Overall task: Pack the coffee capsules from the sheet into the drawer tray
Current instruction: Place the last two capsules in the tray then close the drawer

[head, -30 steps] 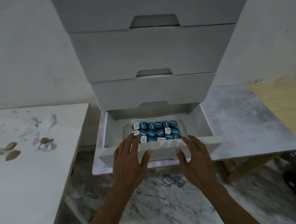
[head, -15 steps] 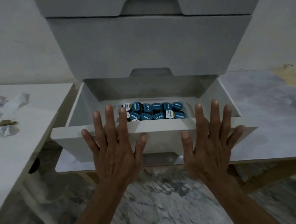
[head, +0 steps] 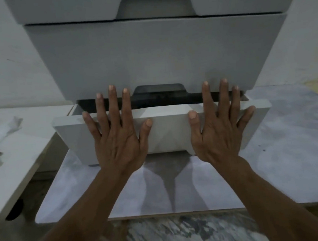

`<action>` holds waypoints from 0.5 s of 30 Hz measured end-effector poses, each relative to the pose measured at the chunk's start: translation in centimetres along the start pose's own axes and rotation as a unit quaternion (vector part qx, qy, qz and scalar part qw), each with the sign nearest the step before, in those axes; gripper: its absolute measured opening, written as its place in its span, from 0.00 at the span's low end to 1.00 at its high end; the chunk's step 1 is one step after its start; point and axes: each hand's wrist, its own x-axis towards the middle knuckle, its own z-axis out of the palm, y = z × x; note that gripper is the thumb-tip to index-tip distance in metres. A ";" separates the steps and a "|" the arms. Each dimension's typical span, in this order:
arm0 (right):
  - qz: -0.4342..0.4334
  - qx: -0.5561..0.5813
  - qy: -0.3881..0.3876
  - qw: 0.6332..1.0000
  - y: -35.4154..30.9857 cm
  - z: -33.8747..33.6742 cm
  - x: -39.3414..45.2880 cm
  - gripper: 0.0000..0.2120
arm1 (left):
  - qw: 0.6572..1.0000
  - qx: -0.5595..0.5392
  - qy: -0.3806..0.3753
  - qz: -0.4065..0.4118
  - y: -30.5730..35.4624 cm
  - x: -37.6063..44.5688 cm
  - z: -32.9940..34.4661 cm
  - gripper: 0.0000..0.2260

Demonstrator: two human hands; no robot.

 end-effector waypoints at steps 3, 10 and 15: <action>-0.001 -0.003 0.010 1.000 -0.1 1.3 1.8 0.31 | 1.000 0.003 0.003 -0.005 0.0 1.9 1.2 0.34; 0.004 -0.015 0.053 0.998 -0.3 3.8 3.4 0.32 | 0.999 0.013 0.030 -0.015 0.2 3.5 3.3 0.35; -0.003 -0.011 0.083 0.996 -0.2 4.5 3.5 0.32 | 0.998 0.009 0.059 -0.026 0.4 3.1 3.5 0.34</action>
